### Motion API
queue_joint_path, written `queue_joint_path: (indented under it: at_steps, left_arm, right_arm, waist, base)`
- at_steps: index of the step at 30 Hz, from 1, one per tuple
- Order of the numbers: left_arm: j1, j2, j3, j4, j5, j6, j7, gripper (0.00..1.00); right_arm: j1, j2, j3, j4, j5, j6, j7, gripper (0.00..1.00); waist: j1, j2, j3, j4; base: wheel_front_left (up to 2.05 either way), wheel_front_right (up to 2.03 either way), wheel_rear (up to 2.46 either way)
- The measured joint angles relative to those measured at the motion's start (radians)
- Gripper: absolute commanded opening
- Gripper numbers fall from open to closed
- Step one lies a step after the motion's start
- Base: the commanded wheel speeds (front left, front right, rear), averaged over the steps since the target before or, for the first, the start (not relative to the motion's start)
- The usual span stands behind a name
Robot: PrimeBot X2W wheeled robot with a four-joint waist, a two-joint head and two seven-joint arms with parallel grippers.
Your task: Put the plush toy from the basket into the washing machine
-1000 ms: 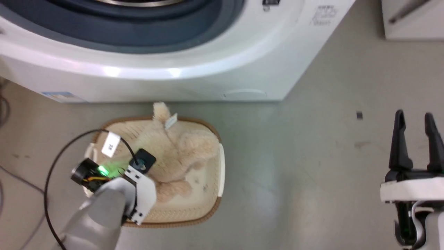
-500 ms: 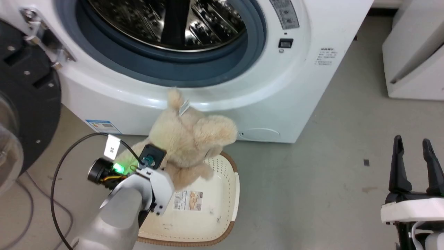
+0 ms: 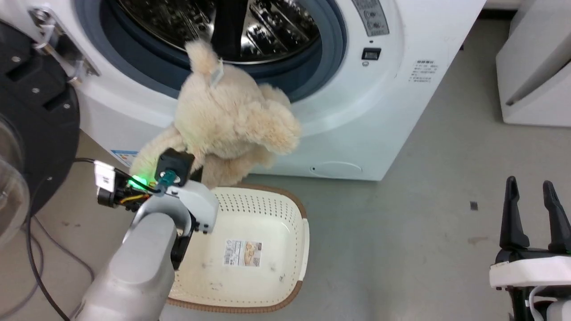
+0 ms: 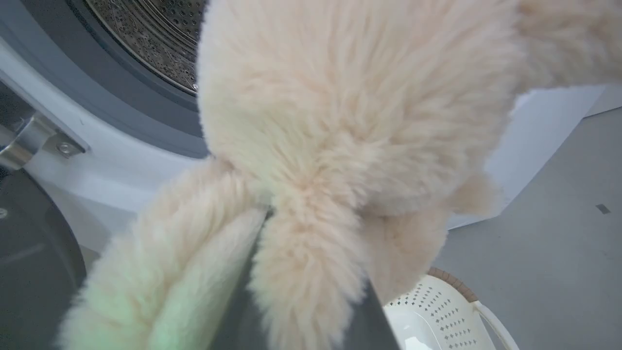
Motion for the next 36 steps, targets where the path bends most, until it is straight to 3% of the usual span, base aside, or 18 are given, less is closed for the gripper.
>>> queue_joint_path:
  at_steps: [9,22,36]
  left_arm:
    - [-0.087,0.016,0.086,-0.067,0.0,0.033,0.0,0.0]
    - [-0.325,0.087,0.162,-0.039,0.004,0.033,0.0,0.0]
    - [-0.612,0.201,0.227,0.014,0.015,0.017,0.0,0.0]
  right_arm:
    - [-0.044,0.0,0.008,-0.012,0.003,0.0,0.0,1.0]
    - [-0.138,0.0,0.031,-0.028,0.027,0.0,0.0,1.0]
    - [-0.207,0.0,0.061,-0.04,0.082,0.0,0.0,1.0]
  waist:
    - [0.0001,0.0,0.083,-0.045]
    - [0.0001,0.0,0.258,-0.146]
    - [0.0002,0.0,0.444,-0.262]
  base:
    - [0.0,0.0,0.0]
    - [0.0,0.0,0.0]
    - [0.0,0.0,0.0]
